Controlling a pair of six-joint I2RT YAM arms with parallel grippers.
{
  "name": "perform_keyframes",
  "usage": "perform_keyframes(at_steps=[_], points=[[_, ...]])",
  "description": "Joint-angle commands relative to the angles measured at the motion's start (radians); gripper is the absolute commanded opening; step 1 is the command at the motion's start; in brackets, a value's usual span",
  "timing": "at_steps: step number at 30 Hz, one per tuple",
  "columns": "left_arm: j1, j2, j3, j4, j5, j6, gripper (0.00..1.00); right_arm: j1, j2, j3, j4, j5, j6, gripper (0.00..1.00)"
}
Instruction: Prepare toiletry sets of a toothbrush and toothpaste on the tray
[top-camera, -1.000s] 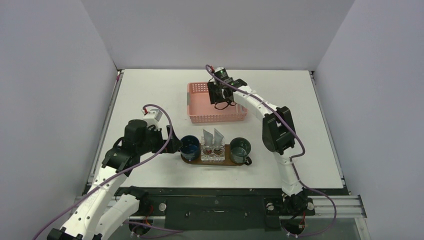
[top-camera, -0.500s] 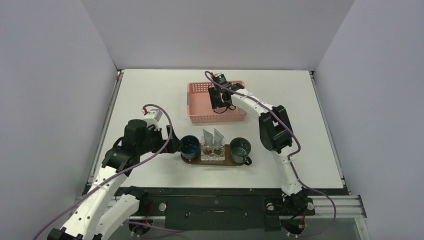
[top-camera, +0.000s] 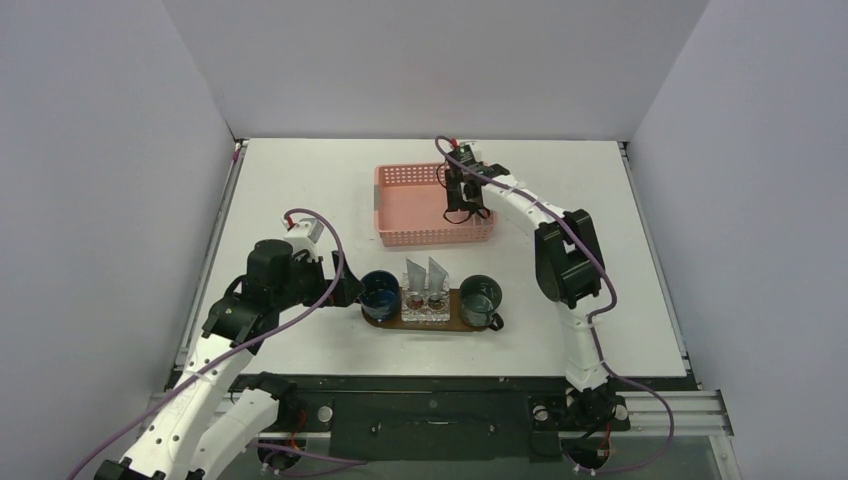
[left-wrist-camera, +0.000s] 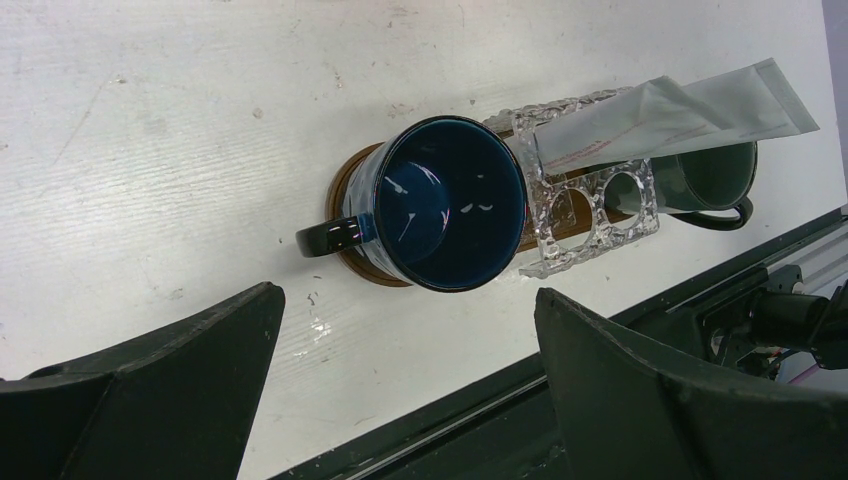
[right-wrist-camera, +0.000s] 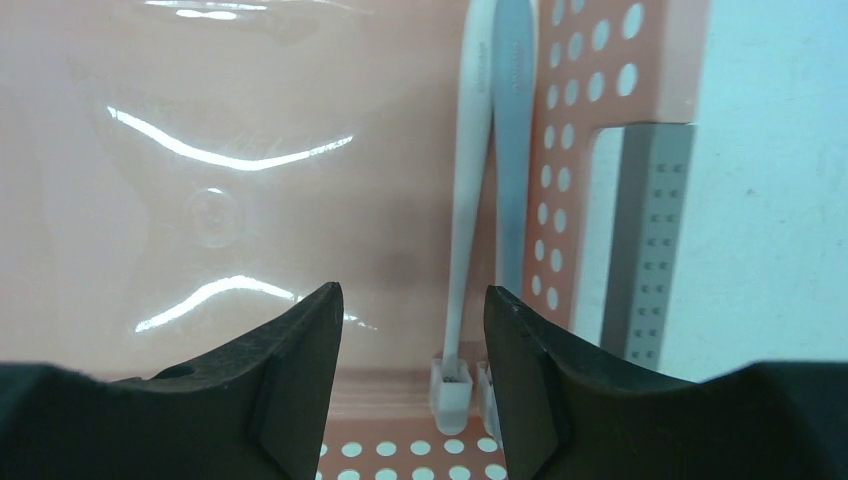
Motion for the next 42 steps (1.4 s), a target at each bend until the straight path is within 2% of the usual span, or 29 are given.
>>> perform_keyframes(at_steps=[1,24,32,36,42], points=[[0.005,-0.018,0.01,0.045,0.017,0.019,0.96,-0.004,-0.067,-0.007,0.028,0.048,0.022,0.5],[0.006,-0.007,0.009,0.048,0.028,0.021,0.96,-0.024,0.063,0.041,-0.017,0.027,0.028,0.51],[0.006,-0.006,0.009,0.049,0.03,0.022,0.96,-0.025,0.113,0.067,-0.03,-0.059,0.035,0.5],[0.006,-0.008,0.009,0.05,0.029,0.022,0.96,-0.024,0.125,0.066,-0.026,-0.096,0.037,0.44],[0.006,-0.009,0.009,0.048,0.028,0.022,0.96,-0.025,0.135,0.065,-0.022,-0.129,0.038,0.28]])
